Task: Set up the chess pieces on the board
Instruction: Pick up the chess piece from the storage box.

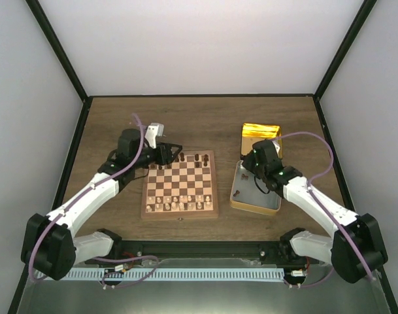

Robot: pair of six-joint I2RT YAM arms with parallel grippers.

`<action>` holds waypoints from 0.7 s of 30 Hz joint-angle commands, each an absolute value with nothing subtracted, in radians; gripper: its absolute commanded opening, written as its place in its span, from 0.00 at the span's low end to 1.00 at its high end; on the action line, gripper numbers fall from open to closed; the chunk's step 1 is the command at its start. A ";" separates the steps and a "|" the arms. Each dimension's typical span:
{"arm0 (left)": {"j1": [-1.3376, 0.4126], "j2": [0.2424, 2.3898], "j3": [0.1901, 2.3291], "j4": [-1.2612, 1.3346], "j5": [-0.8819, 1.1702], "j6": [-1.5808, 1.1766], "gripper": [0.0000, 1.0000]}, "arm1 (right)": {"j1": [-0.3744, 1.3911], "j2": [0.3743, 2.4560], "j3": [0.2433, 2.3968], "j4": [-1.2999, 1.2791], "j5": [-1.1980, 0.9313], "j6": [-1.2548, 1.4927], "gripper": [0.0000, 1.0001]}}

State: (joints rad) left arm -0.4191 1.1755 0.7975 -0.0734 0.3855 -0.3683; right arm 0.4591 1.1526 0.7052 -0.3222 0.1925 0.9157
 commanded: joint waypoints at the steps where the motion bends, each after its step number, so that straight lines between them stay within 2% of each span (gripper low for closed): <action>1: -0.435 1.211 0.759 0.091 0.527 -0.502 0.61 | 0.452 1.119 0.676 -0.195 0.088 0.998 0.07; 10: -0.454 1.233 0.755 0.087 0.527 -0.509 0.60 | 0.451 1.178 0.585 -0.229 0.170 1.060 0.07; 17: -0.455 1.235 0.755 0.084 0.522 -0.516 0.59 | 0.450 1.184 0.513 0.078 -0.096 0.965 0.06; 21: -0.456 1.231 0.754 0.084 0.519 -0.518 0.59 | 0.451 1.216 0.522 0.090 -0.136 0.969 0.06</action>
